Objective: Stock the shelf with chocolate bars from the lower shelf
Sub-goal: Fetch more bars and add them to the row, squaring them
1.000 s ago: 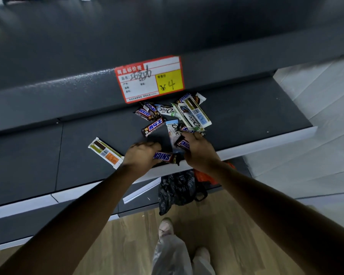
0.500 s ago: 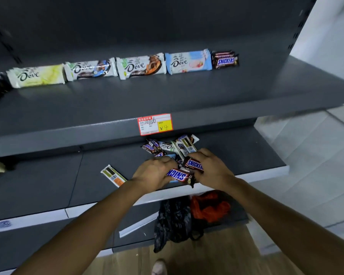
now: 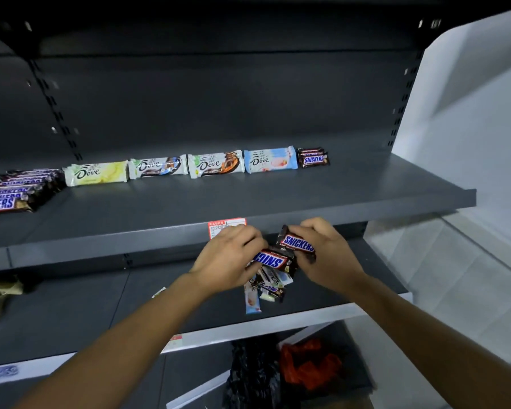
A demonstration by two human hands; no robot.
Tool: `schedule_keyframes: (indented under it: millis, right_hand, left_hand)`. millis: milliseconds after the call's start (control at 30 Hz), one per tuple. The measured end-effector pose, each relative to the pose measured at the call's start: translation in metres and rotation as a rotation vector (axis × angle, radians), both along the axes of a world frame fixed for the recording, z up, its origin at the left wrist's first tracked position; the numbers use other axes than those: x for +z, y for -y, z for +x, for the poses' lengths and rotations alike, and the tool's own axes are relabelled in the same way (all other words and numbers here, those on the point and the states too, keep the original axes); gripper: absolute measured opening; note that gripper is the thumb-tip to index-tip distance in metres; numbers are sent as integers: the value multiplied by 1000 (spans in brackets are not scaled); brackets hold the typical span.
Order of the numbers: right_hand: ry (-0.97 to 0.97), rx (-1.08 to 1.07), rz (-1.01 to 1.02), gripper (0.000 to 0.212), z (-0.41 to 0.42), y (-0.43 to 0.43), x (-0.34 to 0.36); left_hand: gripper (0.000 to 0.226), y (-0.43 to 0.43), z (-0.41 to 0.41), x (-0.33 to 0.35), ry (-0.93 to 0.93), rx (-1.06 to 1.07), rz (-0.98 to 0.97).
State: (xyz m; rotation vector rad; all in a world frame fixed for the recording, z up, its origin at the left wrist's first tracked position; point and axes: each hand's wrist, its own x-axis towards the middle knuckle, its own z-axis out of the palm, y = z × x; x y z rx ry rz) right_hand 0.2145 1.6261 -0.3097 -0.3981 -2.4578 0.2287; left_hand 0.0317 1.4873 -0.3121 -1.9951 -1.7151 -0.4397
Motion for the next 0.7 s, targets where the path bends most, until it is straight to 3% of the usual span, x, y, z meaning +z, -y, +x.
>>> schedule_keyframes:
  millis: [400, 700]
  right_hand:
    - [-296, -68, 236, 44, -41, -32, 71]
    - [-312, -185, 224, 47, -75, -84, 85]
  left_hand:
    - [27, -25, -40, 66, -12, 73, 266]
    - [32, -69, -89, 92, 71, 95, 292]
